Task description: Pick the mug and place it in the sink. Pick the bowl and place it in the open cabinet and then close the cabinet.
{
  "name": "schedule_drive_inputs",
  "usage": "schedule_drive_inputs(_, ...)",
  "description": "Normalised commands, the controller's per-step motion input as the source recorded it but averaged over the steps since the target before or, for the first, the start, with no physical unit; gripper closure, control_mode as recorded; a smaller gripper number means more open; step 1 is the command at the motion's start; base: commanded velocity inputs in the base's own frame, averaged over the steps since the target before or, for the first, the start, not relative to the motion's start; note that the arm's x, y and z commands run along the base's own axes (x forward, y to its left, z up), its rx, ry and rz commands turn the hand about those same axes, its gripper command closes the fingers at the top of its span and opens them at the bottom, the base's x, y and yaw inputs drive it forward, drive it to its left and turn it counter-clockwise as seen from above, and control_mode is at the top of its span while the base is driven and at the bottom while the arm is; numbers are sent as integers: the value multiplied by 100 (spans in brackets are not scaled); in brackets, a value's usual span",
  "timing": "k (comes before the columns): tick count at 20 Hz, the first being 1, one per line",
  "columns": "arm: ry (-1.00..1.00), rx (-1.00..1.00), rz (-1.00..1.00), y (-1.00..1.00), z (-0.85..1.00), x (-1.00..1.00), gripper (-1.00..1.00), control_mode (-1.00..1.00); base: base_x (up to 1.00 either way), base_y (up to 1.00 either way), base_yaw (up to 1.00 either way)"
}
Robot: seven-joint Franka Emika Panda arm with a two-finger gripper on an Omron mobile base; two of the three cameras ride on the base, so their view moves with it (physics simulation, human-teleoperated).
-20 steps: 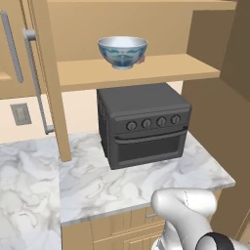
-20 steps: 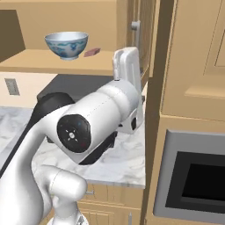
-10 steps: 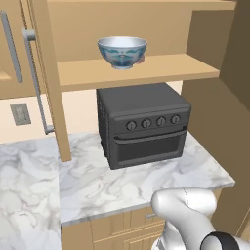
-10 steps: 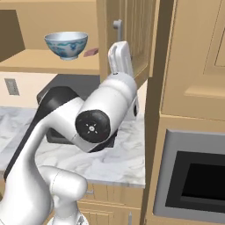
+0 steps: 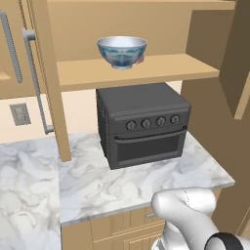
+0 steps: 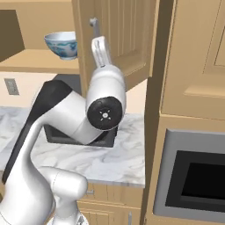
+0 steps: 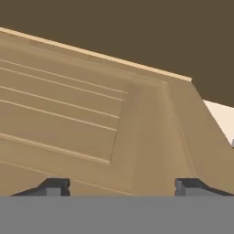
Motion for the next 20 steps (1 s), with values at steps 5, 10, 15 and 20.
schedule_drive_inputs(5, 12, 0, 27, 40, 0, 59, -100, -100, 0, 0, 0)
schedule_drive_inputs(10, 16, 0, 23, 37, 0, 63, -100, -100, 0, 0, 0)
schedule_drive_inputs(15, 8, 0, 16, 39, -4, 62, -100, -100, 0, 0, 0)
schedule_drive_inputs(20, -3, -11, -2, 67, -15, 41, -100, -100, 0, 0, 0)
